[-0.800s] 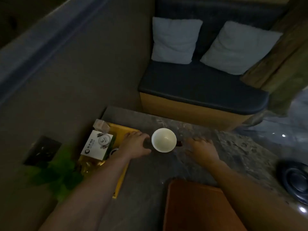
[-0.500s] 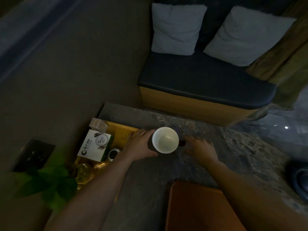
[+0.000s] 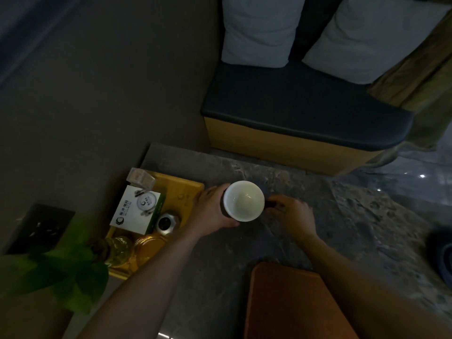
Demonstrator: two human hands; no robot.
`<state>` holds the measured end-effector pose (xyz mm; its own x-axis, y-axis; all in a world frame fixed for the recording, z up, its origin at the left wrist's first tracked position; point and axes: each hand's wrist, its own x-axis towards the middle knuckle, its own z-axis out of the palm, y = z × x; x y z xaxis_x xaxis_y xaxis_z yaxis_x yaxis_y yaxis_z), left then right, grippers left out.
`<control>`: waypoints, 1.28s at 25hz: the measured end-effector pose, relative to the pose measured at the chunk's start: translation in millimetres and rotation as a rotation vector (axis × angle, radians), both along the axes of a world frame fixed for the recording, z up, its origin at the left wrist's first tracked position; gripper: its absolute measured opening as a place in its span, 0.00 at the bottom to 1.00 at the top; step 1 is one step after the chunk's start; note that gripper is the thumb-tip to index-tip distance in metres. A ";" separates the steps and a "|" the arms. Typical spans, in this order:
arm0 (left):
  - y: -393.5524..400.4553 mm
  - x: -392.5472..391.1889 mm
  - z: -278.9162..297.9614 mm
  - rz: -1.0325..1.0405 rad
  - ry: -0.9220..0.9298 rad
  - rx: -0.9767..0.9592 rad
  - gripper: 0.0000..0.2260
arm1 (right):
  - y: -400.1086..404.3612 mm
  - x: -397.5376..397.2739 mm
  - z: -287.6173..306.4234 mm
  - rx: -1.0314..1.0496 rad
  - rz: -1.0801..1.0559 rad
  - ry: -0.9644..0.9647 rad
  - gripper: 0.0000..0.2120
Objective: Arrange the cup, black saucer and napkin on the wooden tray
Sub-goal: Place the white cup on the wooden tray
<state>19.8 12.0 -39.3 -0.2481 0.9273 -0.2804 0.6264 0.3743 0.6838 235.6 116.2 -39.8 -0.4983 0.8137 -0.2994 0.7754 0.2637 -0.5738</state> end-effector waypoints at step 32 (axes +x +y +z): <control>-83.2 88.1 50.2 0.030 -0.125 0.098 0.39 | -93.3 85.7 37.6 0.057 -0.097 0.114 0.08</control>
